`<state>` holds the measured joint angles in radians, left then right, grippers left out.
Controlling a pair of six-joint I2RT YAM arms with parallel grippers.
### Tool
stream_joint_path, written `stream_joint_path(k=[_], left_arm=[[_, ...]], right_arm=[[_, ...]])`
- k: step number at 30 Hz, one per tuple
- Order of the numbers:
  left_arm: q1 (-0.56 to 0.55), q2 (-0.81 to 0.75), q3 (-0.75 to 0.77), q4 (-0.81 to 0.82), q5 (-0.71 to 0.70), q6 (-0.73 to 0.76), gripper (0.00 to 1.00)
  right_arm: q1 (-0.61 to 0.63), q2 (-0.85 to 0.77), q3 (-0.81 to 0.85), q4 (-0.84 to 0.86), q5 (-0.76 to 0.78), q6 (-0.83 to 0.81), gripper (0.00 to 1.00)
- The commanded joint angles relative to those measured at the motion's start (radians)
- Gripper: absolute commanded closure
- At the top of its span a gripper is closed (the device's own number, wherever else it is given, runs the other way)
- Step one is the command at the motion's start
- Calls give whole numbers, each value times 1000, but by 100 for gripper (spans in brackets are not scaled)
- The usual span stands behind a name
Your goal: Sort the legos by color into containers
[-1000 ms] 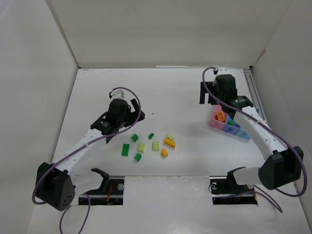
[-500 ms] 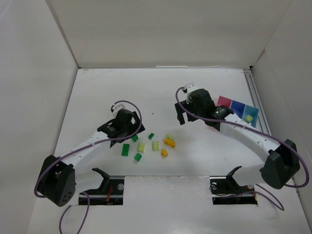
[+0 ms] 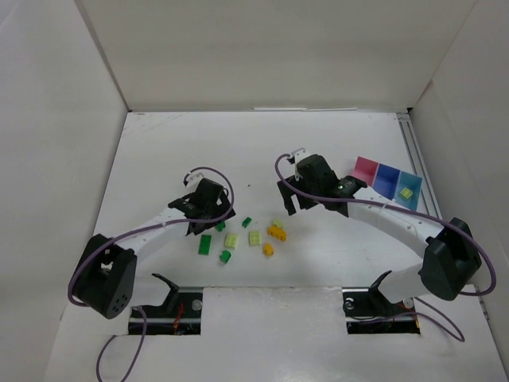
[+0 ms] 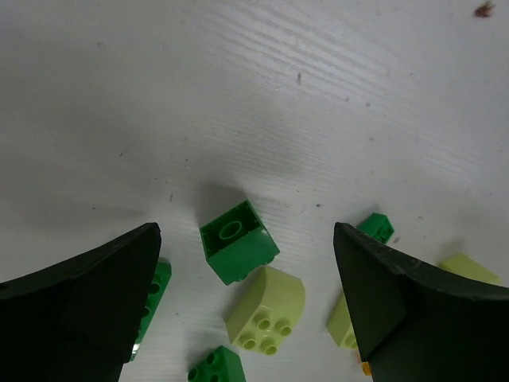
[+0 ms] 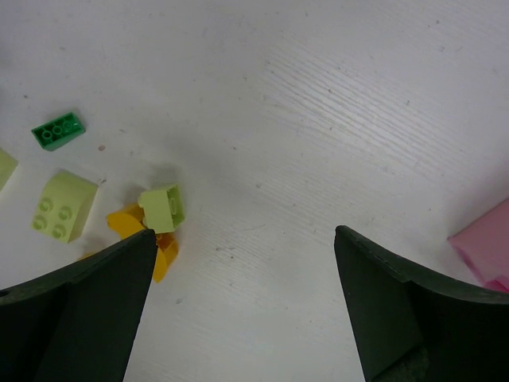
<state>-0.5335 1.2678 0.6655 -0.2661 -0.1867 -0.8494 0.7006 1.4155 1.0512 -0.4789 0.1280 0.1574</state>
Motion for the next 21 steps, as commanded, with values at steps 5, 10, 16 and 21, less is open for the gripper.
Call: stream_joint_path(k=[5, 10, 16, 21], left_arm=[[-10, 53, 37, -2, -13, 29, 23], [-31, 64, 26, 17, 6, 38, 38], [-31, 114, 26, 7, 4, 38, 54], [-40, 104, 37, 7, 4, 38, 69]], right_arm=[[4, -44, 20, -58, 146, 74, 3], [-41, -55, -2, -58, 147, 105, 3], [-147, -105, -30, -67, 81, 105, 3], [-196, -171, -48, -67, 41, 87, 3]])
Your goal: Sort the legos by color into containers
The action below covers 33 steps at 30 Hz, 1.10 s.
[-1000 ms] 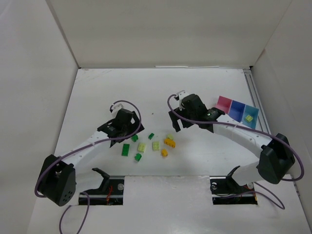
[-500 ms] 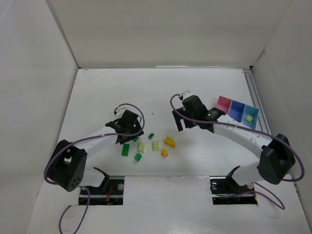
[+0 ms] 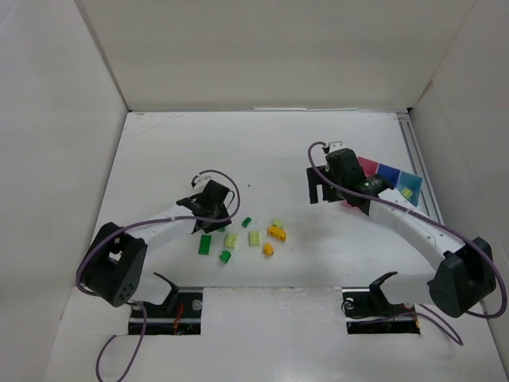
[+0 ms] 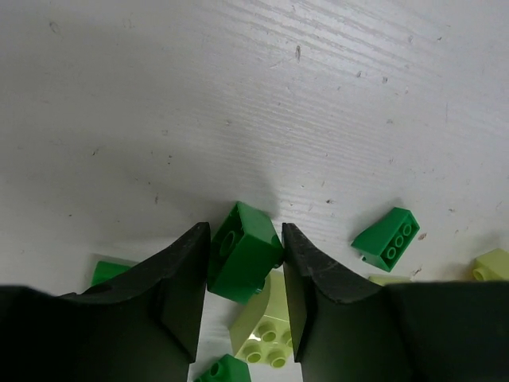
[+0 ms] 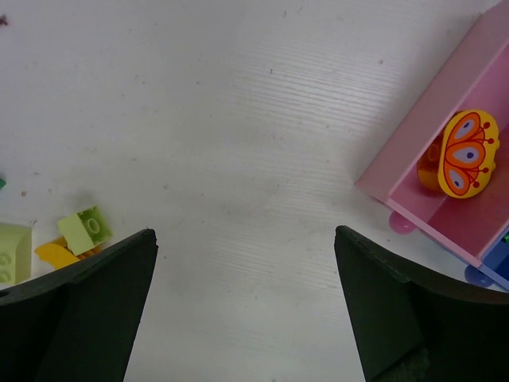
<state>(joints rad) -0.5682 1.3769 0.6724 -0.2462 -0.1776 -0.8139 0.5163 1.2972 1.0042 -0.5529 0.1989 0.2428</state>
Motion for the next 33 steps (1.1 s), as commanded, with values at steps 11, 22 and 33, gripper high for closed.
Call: stream_joint_path(k=[11, 22, 33], left_arm=[[-6, -134, 110, -4, 36, 55, 84], [-6, -226, 200, 286, 327, 167, 85], [-18, -173, 246, 645, 662, 85, 85]], right_arm=[[-64, -127, -67, 100, -240, -86, 3], [-73, -246, -150, 407, -695, -131, 5], [86, -230, -101, 666, -690, -128, 5]])
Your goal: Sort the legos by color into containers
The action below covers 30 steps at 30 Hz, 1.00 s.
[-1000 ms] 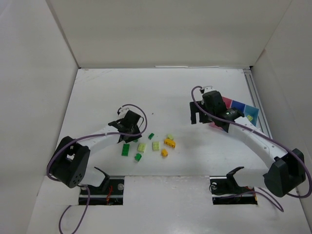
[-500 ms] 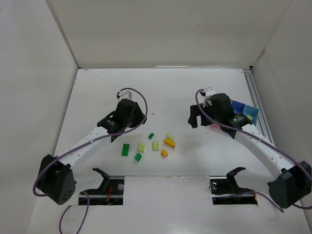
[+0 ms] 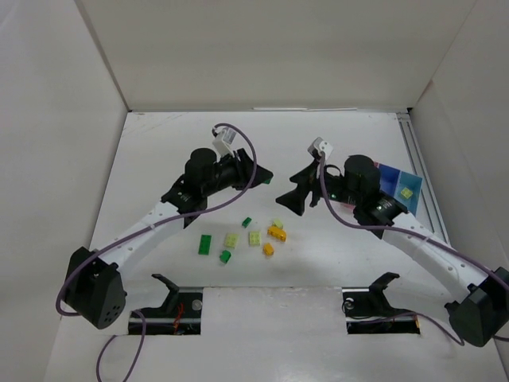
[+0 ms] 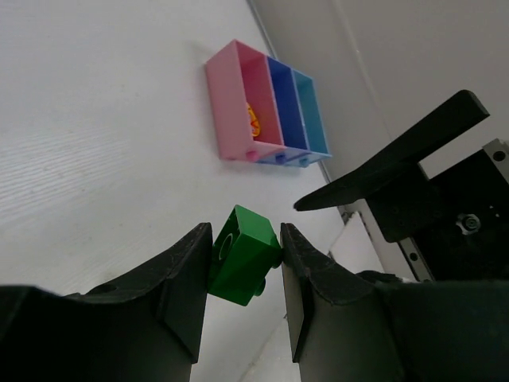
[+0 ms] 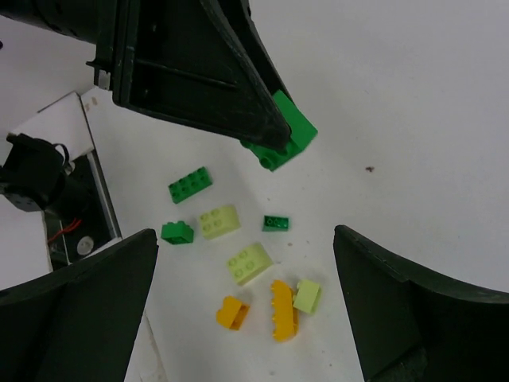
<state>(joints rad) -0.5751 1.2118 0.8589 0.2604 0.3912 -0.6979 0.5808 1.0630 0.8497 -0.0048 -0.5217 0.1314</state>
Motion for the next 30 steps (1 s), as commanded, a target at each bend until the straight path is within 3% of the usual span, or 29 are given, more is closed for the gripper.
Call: stream_joint_path(k=[1, 6, 10, 13, 27, 30], left_arm=[[-35, -8, 69, 138, 78, -41, 85], [-69, -18, 69, 160, 3, -103, 85], [-114, -37, 69, 169, -96, -130, 85], [-123, -46, 69, 169, -138, -161, 84], [-152, -81, 51, 197, -212, -199, 84], [-161, -72, 51, 209, -212, -199, 84]], right_arm=[[36, 5, 54, 137, 44, 12, 5], [82, 5, 31, 251, 193, 65, 5], [82, -14, 6, 316, 267, 120, 11], [82, -14, 6, 327, 276, 120, 20], [91, 26, 28, 327, 235, 100, 21], [91, 26, 38, 327, 235, 91, 34]])
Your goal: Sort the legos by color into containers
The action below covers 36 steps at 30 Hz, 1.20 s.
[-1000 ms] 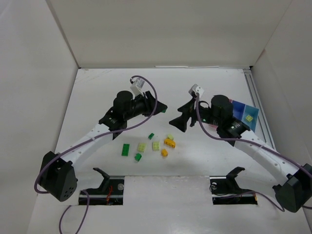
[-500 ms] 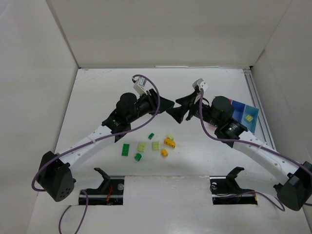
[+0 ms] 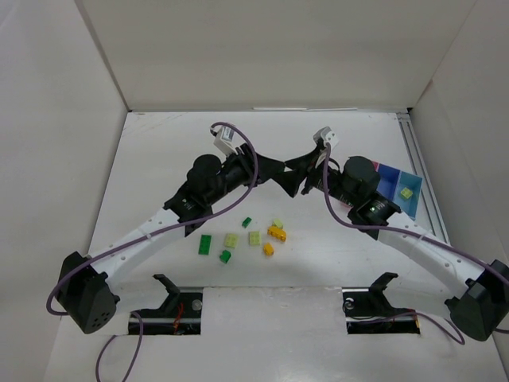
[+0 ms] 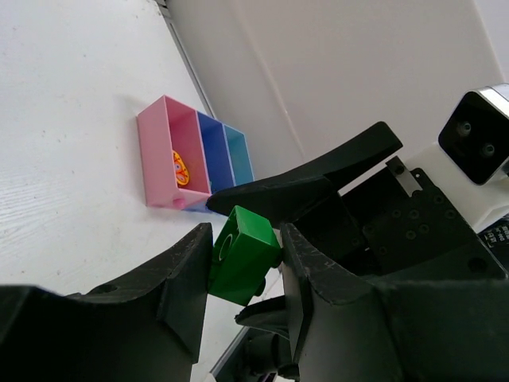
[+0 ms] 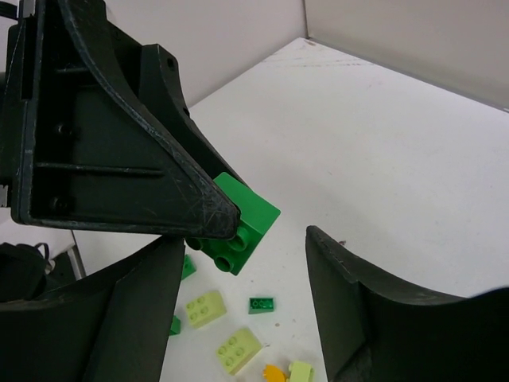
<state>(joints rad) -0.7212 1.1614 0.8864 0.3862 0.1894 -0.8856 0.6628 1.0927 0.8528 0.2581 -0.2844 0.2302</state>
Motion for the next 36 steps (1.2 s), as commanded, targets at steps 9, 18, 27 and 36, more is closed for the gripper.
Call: stream_joint_path(k=[9, 18, 27, 36], left_arm=[[-24, 0, 32, 100, -10, -21, 84], [-24, 41, 42, 100, 22, -21, 80], [-24, 41, 42, 100, 31, -10, 71], [-24, 12, 51, 60, 12, 25, 37]], right_arm=[[9, 7, 45, 64, -2, -8, 46], [9, -22, 45, 64, 30, -8, 63], [9, -53, 17, 64, 51, -17, 99], [9, -62, 17, 13, 47, -46, 100]])
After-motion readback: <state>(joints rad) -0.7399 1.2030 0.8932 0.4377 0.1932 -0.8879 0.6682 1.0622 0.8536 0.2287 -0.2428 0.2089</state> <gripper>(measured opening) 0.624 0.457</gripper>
